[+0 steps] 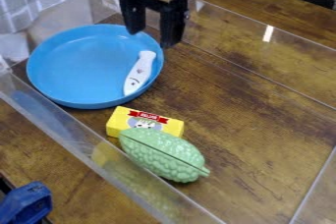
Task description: Put the yellow brick in the blue tray
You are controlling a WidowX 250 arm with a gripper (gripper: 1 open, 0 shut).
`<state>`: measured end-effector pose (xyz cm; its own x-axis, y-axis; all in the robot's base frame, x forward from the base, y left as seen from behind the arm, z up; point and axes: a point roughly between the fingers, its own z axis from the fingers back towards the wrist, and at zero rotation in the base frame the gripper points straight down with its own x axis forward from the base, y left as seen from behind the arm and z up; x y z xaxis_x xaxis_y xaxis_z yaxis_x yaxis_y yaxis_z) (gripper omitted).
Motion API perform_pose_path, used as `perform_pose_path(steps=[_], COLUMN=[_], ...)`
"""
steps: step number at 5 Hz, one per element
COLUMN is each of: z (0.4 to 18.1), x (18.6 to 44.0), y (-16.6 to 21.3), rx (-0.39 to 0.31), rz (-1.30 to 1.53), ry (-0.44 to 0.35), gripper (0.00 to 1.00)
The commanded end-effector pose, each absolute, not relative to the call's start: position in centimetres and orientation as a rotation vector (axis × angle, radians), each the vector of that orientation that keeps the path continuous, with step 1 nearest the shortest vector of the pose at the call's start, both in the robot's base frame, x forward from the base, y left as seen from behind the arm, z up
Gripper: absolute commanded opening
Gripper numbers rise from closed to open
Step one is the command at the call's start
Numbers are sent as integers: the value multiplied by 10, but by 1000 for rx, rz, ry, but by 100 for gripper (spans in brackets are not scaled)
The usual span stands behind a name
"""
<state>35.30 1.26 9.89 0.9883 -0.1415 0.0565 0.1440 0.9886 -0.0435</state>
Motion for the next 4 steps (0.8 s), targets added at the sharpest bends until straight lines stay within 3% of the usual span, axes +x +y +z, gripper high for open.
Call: perform_pose_path(steps=[1, 4], z=[99, 112], x=[361, 362], y=[3, 22], rx=[-40, -32], rz=[-196, -102], ry=[-99, -158], gripper=[100, 100])
